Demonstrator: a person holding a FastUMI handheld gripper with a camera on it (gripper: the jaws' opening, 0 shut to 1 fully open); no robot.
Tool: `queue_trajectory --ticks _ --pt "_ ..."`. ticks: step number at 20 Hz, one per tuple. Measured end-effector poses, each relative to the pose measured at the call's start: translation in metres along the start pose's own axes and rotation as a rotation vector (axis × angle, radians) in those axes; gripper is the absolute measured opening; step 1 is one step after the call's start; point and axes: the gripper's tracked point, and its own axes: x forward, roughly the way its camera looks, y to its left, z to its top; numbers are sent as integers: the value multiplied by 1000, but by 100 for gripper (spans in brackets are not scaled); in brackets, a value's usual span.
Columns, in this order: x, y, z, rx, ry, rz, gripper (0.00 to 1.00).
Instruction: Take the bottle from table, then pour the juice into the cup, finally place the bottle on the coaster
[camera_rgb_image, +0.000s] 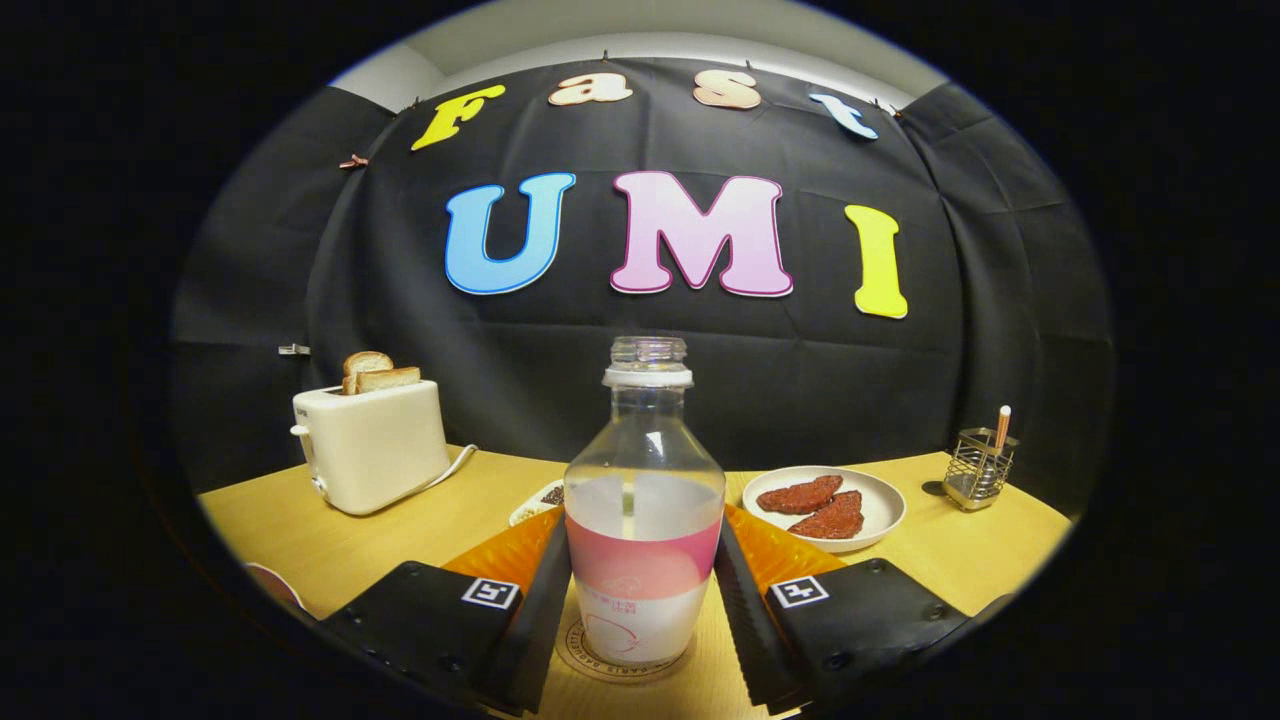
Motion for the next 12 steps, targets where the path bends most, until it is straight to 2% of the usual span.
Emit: queue_trajectory --ticks 6,12 --pt "1 10 -3 -26 -1 31 76" --pt "5 9 -11 -28 9 24 77"
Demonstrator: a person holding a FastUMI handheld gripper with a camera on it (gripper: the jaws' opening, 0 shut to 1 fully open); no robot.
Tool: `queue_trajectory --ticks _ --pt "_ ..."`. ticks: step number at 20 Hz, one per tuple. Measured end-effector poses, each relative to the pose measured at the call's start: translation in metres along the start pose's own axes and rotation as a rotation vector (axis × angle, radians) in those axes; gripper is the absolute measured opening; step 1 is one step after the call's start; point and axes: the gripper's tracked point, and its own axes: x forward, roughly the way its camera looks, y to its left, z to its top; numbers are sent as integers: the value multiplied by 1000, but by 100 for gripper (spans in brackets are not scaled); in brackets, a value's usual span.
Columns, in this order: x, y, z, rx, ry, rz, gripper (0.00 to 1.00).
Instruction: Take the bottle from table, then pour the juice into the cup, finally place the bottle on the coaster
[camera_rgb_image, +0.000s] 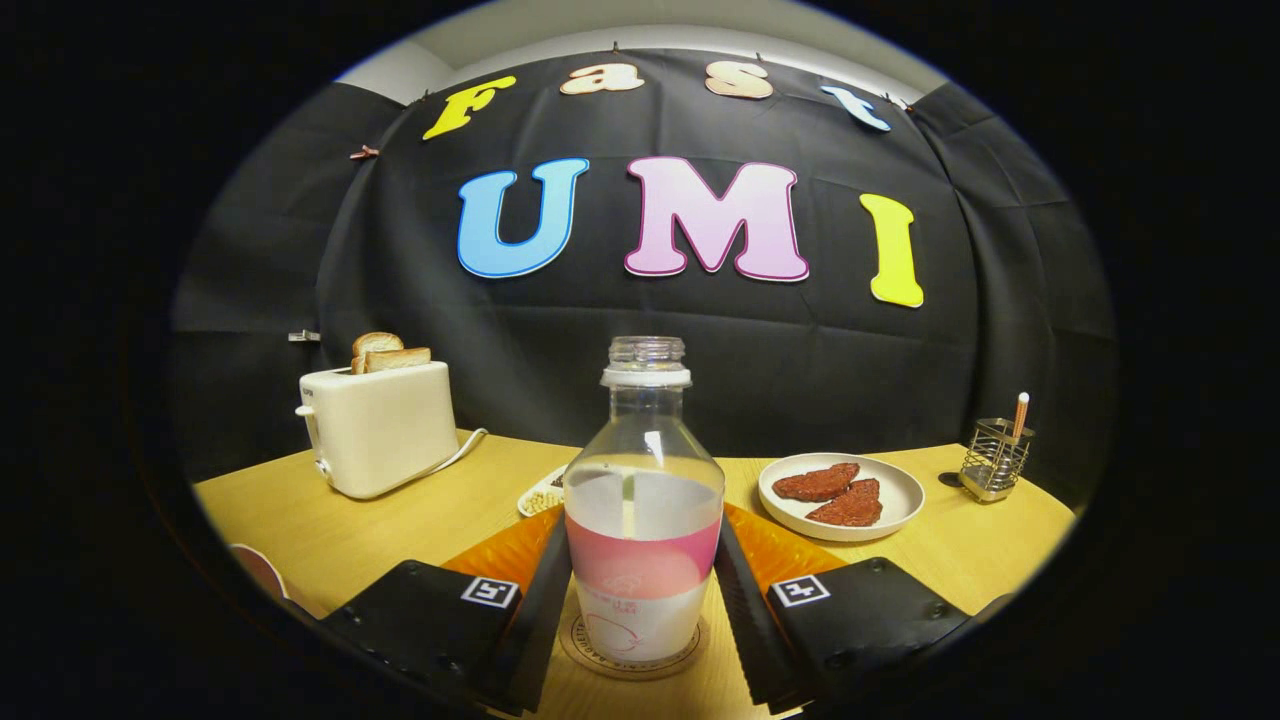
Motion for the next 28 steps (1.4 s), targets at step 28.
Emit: queue_trajectory --ticks 28 --pt "-98 -26 27 52 71 30 100"
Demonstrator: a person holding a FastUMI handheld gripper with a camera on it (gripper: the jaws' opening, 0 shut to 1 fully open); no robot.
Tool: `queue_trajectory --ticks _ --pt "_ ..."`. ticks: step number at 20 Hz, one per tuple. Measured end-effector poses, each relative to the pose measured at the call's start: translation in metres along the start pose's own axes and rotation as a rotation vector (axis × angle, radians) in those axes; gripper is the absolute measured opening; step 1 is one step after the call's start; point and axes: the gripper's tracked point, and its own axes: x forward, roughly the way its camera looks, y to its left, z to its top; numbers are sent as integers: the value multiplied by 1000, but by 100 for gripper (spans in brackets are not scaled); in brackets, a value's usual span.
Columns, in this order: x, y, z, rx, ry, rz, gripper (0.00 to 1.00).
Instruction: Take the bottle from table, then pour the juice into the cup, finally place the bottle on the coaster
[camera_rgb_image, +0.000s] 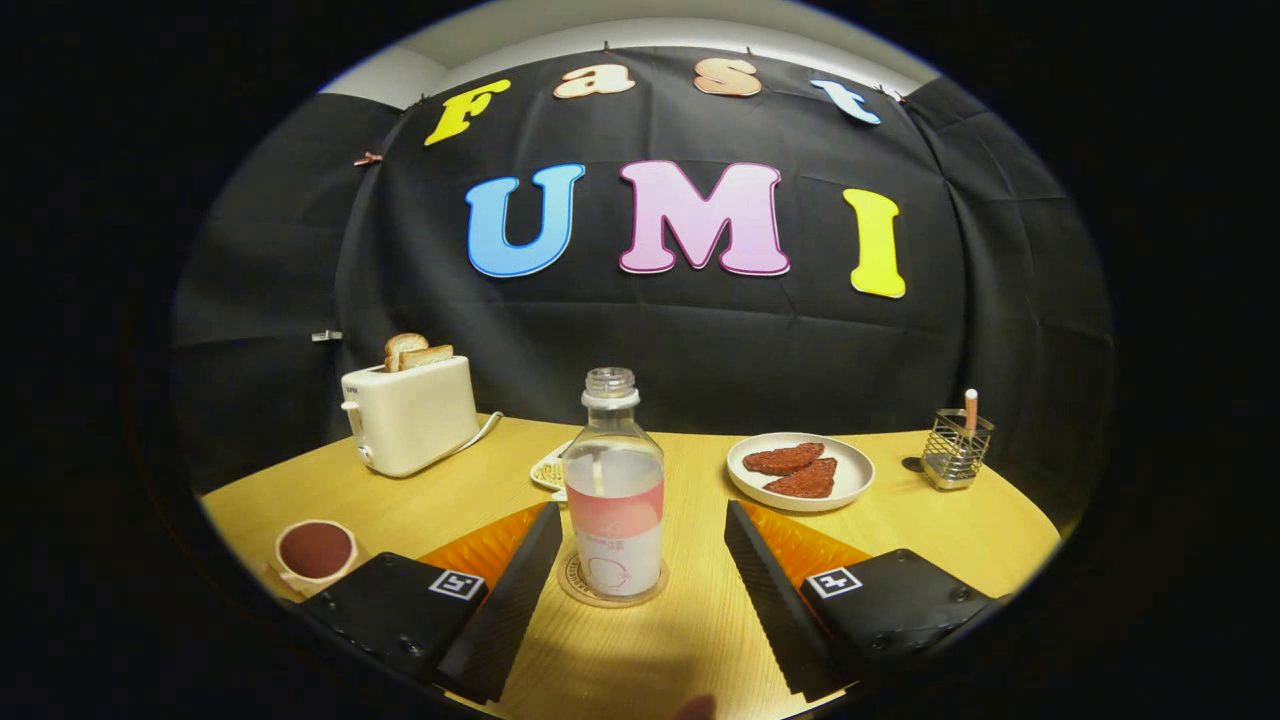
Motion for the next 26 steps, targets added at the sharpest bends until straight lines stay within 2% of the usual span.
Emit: queue_trajectory --ticks 6,14,19,26 --pt "-43 -3 35 -42 -5 -39 100" --pt "-94 -35 101 -90 -58 -188 98" --pt "-124 -55 124 -139 -74 -215 98" --pt "-158 -89 139 -110 -82 -225 98"
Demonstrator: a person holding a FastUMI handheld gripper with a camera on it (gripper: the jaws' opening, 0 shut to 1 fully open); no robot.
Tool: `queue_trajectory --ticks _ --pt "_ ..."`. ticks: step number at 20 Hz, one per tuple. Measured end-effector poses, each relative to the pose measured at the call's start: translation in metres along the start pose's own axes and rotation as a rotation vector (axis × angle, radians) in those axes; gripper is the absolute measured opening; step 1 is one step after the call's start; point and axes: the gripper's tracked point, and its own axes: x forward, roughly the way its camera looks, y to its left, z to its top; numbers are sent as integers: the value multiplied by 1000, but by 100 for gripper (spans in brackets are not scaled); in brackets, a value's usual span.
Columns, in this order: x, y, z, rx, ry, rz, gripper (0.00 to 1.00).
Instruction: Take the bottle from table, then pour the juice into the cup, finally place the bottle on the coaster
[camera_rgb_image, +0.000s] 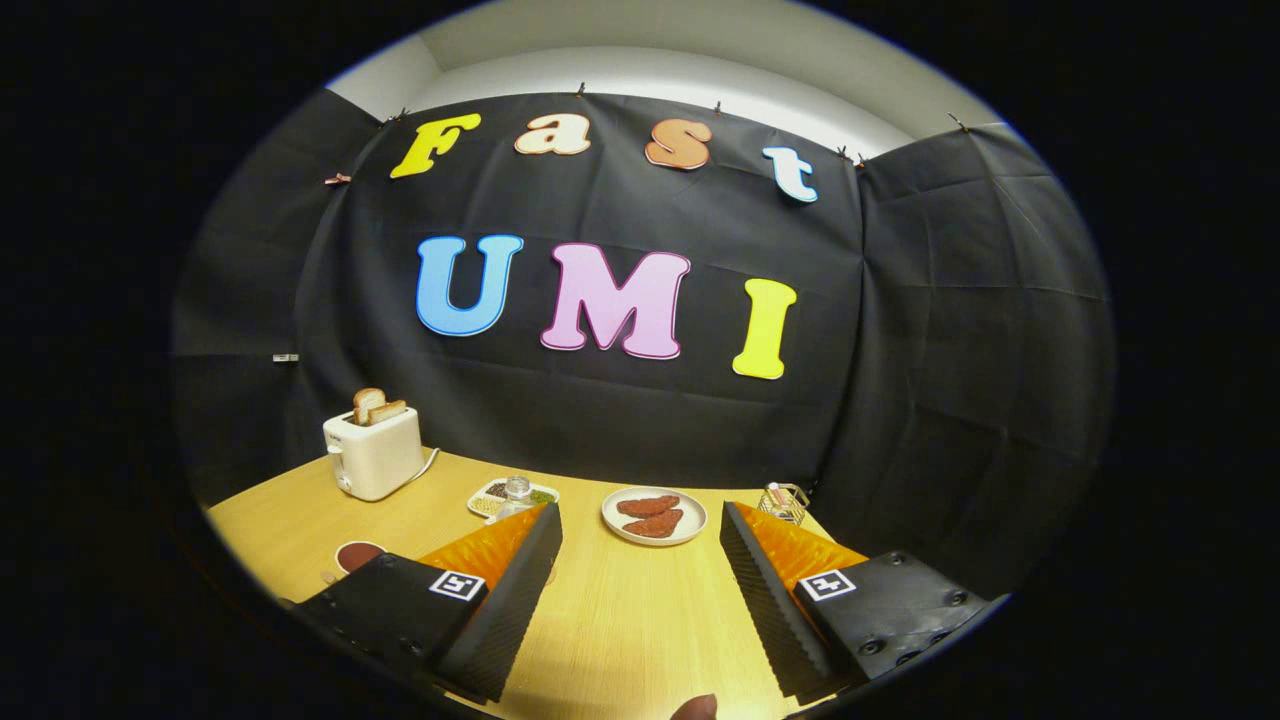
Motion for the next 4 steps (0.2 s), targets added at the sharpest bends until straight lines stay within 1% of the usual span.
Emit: queue_trajectory --ticks 4 --pt "-6 -24 3 26 2 -21 98"
